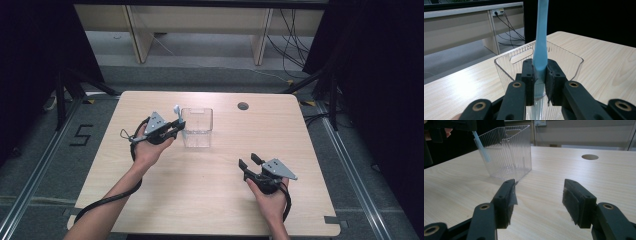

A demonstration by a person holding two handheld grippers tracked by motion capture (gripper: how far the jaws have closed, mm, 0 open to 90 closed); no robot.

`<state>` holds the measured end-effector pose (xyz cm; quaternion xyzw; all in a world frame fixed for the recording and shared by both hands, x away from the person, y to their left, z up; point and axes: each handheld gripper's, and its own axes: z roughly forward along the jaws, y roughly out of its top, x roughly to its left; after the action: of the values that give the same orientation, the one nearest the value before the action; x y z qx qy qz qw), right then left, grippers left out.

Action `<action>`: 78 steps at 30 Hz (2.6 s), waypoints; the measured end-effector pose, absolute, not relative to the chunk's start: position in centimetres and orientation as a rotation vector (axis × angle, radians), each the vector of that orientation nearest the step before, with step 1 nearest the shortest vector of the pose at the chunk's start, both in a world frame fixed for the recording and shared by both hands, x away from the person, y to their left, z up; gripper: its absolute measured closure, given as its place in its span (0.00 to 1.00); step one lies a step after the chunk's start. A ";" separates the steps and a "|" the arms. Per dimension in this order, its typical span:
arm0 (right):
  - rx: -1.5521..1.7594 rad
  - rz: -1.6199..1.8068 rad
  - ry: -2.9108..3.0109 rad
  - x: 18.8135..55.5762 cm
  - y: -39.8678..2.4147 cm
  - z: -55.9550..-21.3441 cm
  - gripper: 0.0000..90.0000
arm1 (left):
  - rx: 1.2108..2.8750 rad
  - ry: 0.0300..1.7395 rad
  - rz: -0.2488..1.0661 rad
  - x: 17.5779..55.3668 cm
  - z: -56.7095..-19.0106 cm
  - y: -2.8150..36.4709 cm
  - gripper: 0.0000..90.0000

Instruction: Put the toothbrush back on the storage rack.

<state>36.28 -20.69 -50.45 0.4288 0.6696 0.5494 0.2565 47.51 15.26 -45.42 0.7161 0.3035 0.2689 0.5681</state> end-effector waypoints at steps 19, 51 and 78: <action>1.155 1.450 1.821 36.3 -20.8 -50.4 0.49 | 1.690 0.731 0.632 47.6 -46.0 15.2 0.86; 1.184 1.488 1.817 36.2 -20.5 -50.6 0.49 | 1.693 0.755 0.646 47.7 -46.0 15.3 0.72; 1.179 1.492 1.828 36.2 -20.5 -50.6 0.49 | 1.715 0.759 0.660 45.5 -45.8 17.2 0.37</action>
<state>36.23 -20.53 -50.64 0.4330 0.6711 0.5478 0.2492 45.49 17.15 -45.78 0.7230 0.3201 0.2782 0.5454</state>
